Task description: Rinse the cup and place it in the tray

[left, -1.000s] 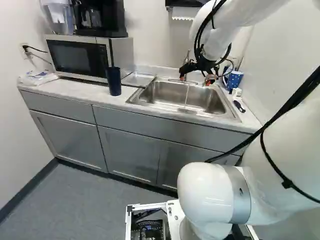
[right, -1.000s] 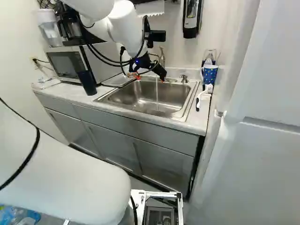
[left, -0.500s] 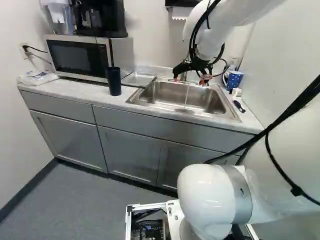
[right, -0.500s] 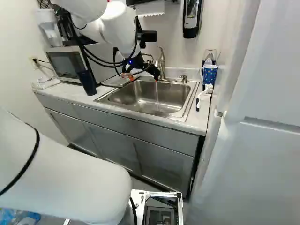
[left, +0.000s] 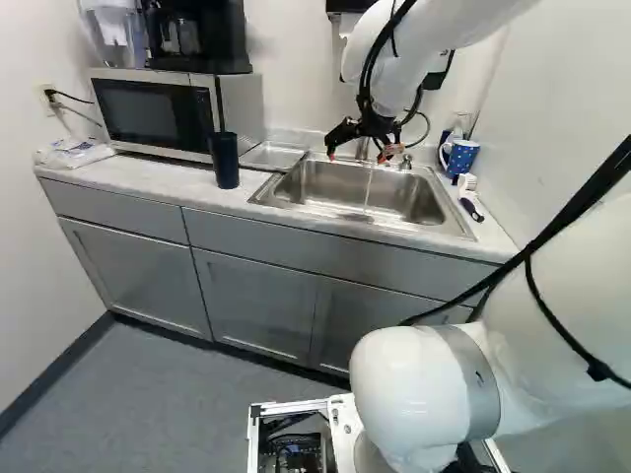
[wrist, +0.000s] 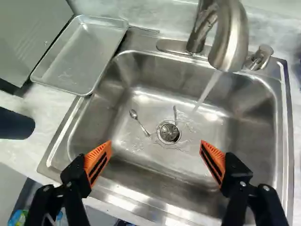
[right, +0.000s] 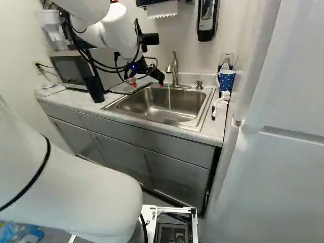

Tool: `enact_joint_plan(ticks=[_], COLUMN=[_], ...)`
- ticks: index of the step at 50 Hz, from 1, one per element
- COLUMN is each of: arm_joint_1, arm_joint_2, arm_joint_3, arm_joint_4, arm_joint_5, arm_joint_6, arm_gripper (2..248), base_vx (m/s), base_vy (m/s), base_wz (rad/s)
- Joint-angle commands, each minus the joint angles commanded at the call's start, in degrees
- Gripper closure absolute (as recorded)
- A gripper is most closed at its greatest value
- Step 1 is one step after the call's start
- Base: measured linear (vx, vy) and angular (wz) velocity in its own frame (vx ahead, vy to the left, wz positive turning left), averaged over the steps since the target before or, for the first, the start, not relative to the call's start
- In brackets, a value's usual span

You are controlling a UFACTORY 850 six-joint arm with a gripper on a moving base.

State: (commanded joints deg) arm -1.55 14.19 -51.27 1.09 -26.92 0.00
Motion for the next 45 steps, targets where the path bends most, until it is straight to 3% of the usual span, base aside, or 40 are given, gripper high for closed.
enact_joint_plan(ticks=[45], arm_joint_1=[9.8], arm_joint_2=[-2.6], arm_joint_3=[-2.29], arm_joint_4=[-2.12], arm_joint_5=[1.52], arm_joint_6=[0.0], arm_gripper=[3], base_vx=[0.0], base_vy=[0.0], base_wz=[0.0])
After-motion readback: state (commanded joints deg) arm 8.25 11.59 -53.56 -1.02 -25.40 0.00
